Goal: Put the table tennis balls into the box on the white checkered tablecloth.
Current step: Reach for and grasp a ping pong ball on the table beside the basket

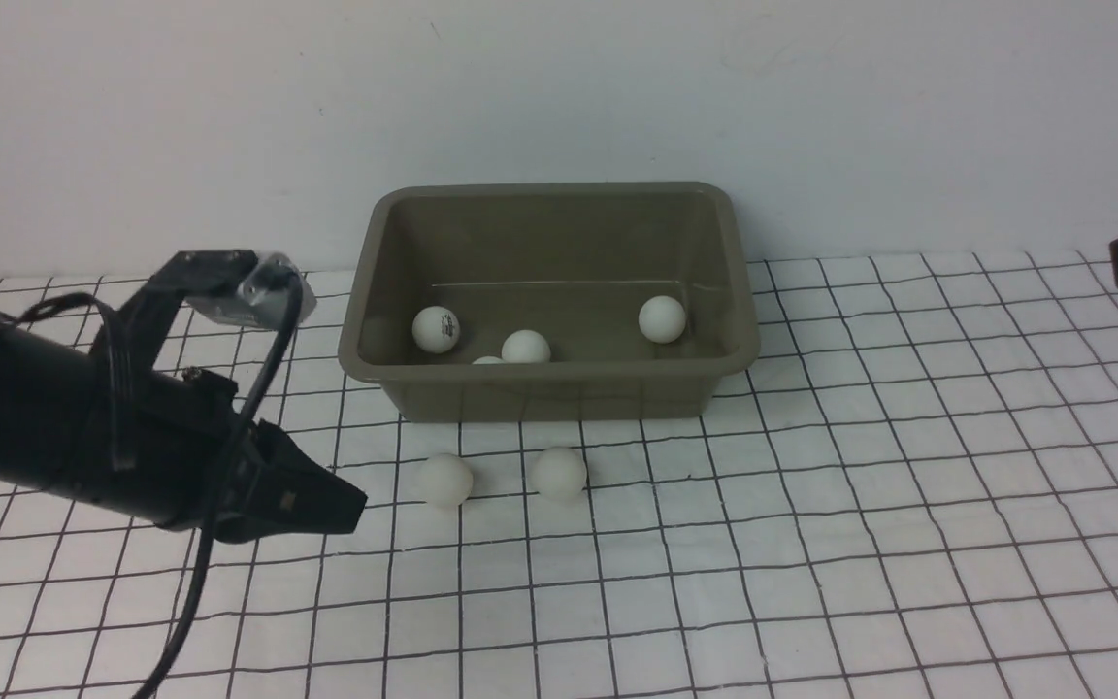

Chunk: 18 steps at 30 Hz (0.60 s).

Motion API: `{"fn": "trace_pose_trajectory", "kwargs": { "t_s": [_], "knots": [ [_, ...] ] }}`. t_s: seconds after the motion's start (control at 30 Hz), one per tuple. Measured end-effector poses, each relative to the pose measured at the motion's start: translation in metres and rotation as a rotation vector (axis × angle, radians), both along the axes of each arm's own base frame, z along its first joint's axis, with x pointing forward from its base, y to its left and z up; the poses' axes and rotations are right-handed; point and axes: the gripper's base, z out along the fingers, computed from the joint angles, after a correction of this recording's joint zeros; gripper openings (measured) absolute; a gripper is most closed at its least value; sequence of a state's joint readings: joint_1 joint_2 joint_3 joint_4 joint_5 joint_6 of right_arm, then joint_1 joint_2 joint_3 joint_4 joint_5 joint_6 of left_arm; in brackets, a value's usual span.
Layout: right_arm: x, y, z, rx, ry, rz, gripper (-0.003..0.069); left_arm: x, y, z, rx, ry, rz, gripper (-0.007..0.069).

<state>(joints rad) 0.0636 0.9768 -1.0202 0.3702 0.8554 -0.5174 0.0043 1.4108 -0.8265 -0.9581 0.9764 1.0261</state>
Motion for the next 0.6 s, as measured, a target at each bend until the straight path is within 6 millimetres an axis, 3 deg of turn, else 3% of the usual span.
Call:
{"fn": "trace_pose_trajectory", "kwargs": {
  "t_s": [0.3, 0.33, 0.43, 0.47, 0.53, 0.57, 0.6],
  "knots": [
    [0.000, 0.000, 0.000, 0.001, 0.000, 0.000, 0.0335, 0.016, -0.024, -0.020, -0.044, -0.067, -0.023, 0.0095],
    [0.000, 0.000, 0.000, 0.004, 0.001, 0.001, 0.0335, 0.023, -0.033, -0.032, -0.025, -0.084, -0.029, 0.0137],
    [0.000, 0.000, 0.000, 0.004, 0.001, 0.001, 0.0335, 0.028, -0.037, -0.044, 0.002, -0.086, -0.037, 0.0192],
    [0.000, 0.000, 0.000, 0.003, 0.006, 0.003, 0.0335, 0.033, -0.040, -0.059, 0.036, -0.079, -0.041, 0.0277],
    [-0.001, 0.000, -0.001, 0.003, 0.010, 0.004, 0.0335, 0.035, -0.040, -0.065, 0.052, -0.078, -0.044, 0.0313],
    [-0.001, 0.001, -0.001, 0.003, 0.014, 0.006, 0.0335, 0.039, -0.040, -0.071, 0.066, -0.083, -0.040, 0.0395],
    [-0.001, 0.001, -0.001, 0.003, 0.016, 0.006, 0.0335, 0.039, -0.040, -0.072, 0.069, -0.090, -0.039, 0.0412]
  ]
}}
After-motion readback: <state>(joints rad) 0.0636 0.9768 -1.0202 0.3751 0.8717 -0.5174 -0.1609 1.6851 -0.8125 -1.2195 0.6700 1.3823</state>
